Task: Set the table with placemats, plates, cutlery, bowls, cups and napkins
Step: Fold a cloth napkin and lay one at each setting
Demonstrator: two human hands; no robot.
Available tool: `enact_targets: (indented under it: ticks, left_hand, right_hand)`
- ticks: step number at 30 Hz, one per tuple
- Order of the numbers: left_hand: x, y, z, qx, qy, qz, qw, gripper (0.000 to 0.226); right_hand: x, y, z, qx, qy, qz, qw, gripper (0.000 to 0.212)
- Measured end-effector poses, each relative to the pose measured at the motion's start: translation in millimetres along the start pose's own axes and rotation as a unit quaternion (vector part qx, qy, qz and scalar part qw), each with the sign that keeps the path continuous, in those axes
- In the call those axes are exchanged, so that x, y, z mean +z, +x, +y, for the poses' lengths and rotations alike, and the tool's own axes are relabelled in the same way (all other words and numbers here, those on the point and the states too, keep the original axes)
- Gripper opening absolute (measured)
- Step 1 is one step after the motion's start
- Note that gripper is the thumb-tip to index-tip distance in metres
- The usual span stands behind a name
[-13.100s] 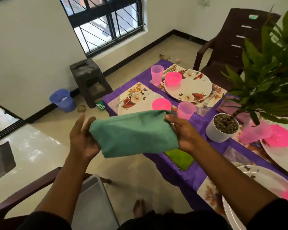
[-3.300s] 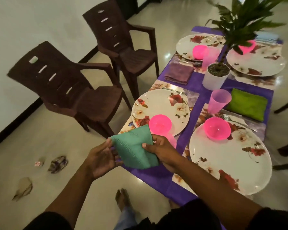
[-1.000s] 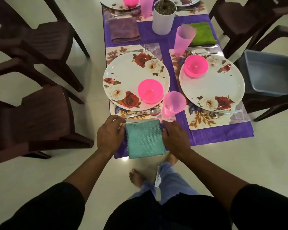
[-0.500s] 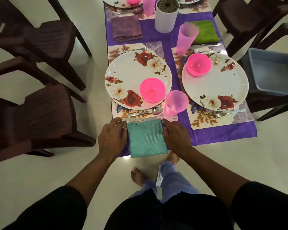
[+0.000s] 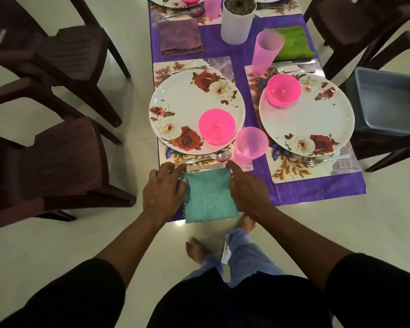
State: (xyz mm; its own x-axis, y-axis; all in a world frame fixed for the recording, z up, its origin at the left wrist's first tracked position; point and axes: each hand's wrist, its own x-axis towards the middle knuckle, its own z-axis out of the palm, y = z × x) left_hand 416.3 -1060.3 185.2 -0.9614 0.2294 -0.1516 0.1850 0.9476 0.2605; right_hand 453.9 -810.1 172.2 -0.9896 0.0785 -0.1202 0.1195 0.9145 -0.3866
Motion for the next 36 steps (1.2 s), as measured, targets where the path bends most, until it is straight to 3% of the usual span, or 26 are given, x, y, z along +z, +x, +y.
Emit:
enact_targets:
  ticks: [4, 18, 22, 31, 36]
  left_hand:
    - [1, 1, -2, 0.002, 0.022, -0.007, 1.0, 0.053]
    - [5, 0, -6, 0.017, 0.043, -0.011, 0.999, 0.059]
    - [6, 1, -8, 0.02, 0.043, -0.009, 0.999, 0.059]
    - [5, 4, -8, 0.02, 0.017, 0.001, 1.0, 0.061]
    - [8, -13, -4, 0.016, -0.012, 0.026, 0.999, 0.061]
  right_hand:
    - [2, 0, -2, 0.002, -0.016, -0.026, 1.0, 0.061]
    - [-2, 3, -2, -0.077, -0.044, 0.016, 0.996, 0.091]
    - [-2, 6, -2, -0.045, -0.035, -0.015, 0.998, 0.078]
    - [-2, 8, 0, -0.035, -0.02, -0.028, 0.999, 0.072]
    - [-4, -9, 2, 0.022, 0.03, -0.009, 0.999, 0.045]
